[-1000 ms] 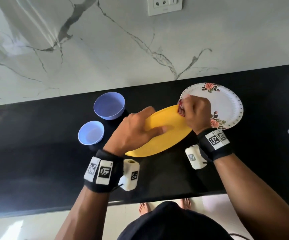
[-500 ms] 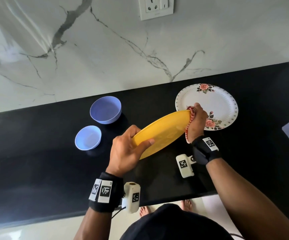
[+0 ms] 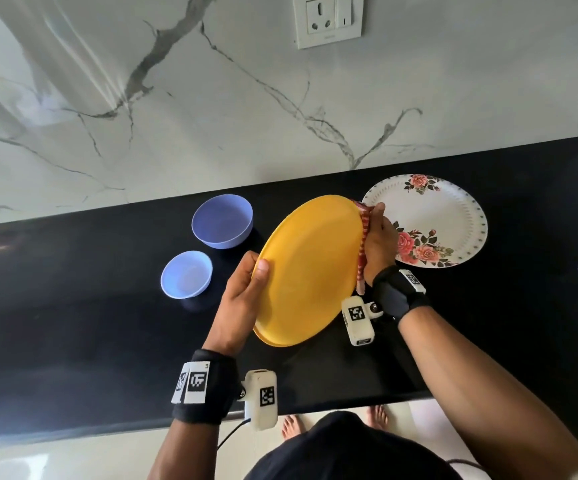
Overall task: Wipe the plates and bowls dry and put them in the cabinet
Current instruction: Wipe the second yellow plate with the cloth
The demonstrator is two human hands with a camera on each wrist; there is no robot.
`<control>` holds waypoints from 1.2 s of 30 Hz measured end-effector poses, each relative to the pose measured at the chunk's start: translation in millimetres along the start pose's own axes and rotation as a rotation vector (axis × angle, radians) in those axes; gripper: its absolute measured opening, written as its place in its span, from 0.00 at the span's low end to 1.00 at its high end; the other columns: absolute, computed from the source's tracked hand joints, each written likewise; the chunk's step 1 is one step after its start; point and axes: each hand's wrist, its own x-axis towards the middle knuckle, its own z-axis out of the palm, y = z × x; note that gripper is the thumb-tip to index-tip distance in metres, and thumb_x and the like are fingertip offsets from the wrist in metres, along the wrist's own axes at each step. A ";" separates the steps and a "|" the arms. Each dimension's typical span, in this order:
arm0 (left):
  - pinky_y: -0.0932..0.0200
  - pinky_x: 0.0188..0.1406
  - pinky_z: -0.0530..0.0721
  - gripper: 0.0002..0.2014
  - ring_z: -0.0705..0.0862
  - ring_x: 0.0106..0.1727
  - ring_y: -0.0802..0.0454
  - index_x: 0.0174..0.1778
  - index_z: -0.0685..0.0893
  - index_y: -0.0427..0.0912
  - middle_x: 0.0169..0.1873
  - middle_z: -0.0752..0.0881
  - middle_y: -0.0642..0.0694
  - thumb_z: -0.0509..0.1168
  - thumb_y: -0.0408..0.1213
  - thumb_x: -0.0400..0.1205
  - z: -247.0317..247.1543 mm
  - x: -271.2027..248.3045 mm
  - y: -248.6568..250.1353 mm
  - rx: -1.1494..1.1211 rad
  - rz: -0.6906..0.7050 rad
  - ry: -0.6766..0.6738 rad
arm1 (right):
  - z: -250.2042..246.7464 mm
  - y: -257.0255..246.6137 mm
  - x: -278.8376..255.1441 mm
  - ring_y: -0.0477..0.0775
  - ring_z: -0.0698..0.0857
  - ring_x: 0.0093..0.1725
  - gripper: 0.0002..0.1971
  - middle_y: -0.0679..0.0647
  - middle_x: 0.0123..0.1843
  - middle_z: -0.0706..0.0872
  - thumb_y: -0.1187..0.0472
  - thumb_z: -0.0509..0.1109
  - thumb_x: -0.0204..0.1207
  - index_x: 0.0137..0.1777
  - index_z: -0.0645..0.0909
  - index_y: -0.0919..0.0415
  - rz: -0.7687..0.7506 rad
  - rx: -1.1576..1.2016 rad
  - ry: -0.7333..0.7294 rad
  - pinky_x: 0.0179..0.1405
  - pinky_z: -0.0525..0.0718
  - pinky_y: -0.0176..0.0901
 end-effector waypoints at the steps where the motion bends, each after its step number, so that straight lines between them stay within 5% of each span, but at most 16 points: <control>1: 0.35 0.56 0.85 0.24 0.85 0.52 0.41 0.50 0.77 0.44 0.50 0.84 0.37 0.63 0.65 0.83 -0.2 -0.7 -0.1 0.013 0.002 -0.005 | 0.6 1.4 1.6 0.54 0.88 0.40 0.31 0.56 0.40 0.89 0.31 0.57 0.85 0.46 0.84 0.61 -0.036 -0.001 0.049 0.52 0.90 0.62; 4: 0.35 0.64 0.89 0.16 0.90 0.62 0.38 0.61 0.85 0.49 0.58 0.91 0.42 0.60 0.54 0.87 1.1 -2.6 -3.3 -0.039 0.001 0.019 | 0.3 -6.7 -1.6 0.49 0.86 0.36 0.24 0.51 0.37 0.86 0.38 0.58 0.88 0.43 0.80 0.58 -0.171 0.047 0.208 0.46 0.90 0.58; 7: 0.30 0.67 0.87 0.14 0.88 0.65 0.32 0.61 0.89 0.51 0.62 0.90 0.38 0.62 0.50 0.87 2.7 -0.8 -5.1 -0.154 -0.028 0.074 | -3.7 -25.9 -13.9 0.33 0.82 0.34 0.18 0.46 0.37 0.83 0.49 0.59 0.91 0.49 0.78 0.64 -0.349 0.118 0.275 0.38 0.83 0.36; 11: 0.31 0.66 0.87 0.13 0.89 0.63 0.37 0.60 0.88 0.48 0.63 0.91 0.41 0.64 0.49 0.86 7.1 3.2 -8.8 -0.266 -0.071 0.111 | -2.9 -36.5 -51.6 0.30 0.85 0.42 0.11 0.45 0.47 0.85 0.60 0.59 0.90 0.60 0.80 0.64 -0.586 0.014 0.036 0.40 0.81 0.25; 13: 0.29 0.64 0.85 0.10 0.89 0.60 0.37 0.55 0.86 0.46 0.59 0.91 0.41 0.65 0.47 0.85 14.9 5.6 -8.7 -0.342 -0.086 0.107 | 3.0 -24.0 -74.9 0.39 0.87 0.59 0.11 0.49 0.58 0.88 0.58 0.59 0.91 0.67 0.79 0.56 -0.673 -0.058 -0.190 0.55 0.87 0.37; 15: 0.29 0.65 0.83 0.10 0.86 0.61 0.34 0.56 0.81 0.44 0.58 0.89 0.37 0.65 0.45 0.85 26.6 7.7 -7.1 -0.444 -0.097 0.100 | 9.0 -4.6 -93.6 0.57 0.82 0.73 0.18 0.55 0.70 0.85 0.47 0.59 0.90 0.72 0.79 0.54 -0.763 -0.195 -0.376 0.69 0.82 0.62; 16: 0.29 0.67 0.82 0.12 0.85 0.62 0.34 0.58 0.79 0.43 0.59 0.88 0.35 0.65 0.45 0.85 31.9 8.2 -5.9 -0.501 -0.097 0.108 | 10.6 3.7 -101.2 0.58 0.79 0.76 0.21 0.56 0.74 0.83 0.45 0.59 0.89 0.71 0.79 0.57 -0.812 -0.256 -0.430 0.72 0.79 0.66; 20: 0.22 0.80 0.71 0.20 0.81 0.73 0.30 0.70 0.76 0.43 0.70 0.82 0.28 0.66 0.50 0.86 38.9 9.7 -4.2 -0.616 -0.089 0.101 | 7.6 14.7 -117.6 0.50 0.69 0.84 0.26 0.58 0.84 0.72 0.46 0.58 0.89 0.74 0.77 0.68 -0.915 -0.334 -0.547 0.81 0.70 0.57; 24: 0.21 0.83 0.66 0.36 0.72 0.83 0.26 0.85 0.70 0.37 0.81 0.74 0.27 0.64 0.60 0.88 38.9 8.5 -3.9 -0.642 -0.203 0.044 | 0.1 23.0 -119.9 0.61 0.53 0.90 0.32 0.60 0.91 0.56 0.45 0.48 0.91 0.88 0.58 0.65 -0.987 -0.502 -0.795 0.85 0.57 0.72; 28: 0.40 0.64 0.90 0.39 0.86 0.72 0.35 0.70 0.91 0.42 0.72 0.86 0.32 0.45 0.67 0.88 47.5 0.6 5.4 -0.765 -0.277 -0.022 | -3.3 23.1 -115.5 0.58 0.52 0.91 0.33 0.58 0.91 0.53 0.44 0.40 0.92 0.88 0.54 0.65 -1.029 -0.529 -0.863 0.88 0.51 0.66; 32: 0.37 0.71 0.86 0.40 0.86 0.72 0.35 0.65 0.94 0.47 0.72 0.87 0.34 0.41 0.67 0.89 47.1 1.9 8.7 -0.812 -0.268 -0.044 | 12.0 12.3 -100.1 0.57 0.51 0.91 0.29 0.58 0.90 0.55 0.55 0.47 0.89 0.87 0.59 0.68 -1.068 -0.529 -0.853 0.89 0.42 0.58; 36: 0.30 0.71 0.83 0.35 0.85 0.73 0.32 0.73 0.86 0.49 0.73 0.86 0.36 0.42 0.66 0.89 45.3 5.4 1.3 -0.761 -0.251 -0.015 | 22.9 17.7 -58.0 0.52 0.43 0.91 0.30 0.53 0.92 0.47 0.51 0.40 0.90 0.90 0.50 0.60 -0.903 -0.716 -0.687 0.88 0.36 0.61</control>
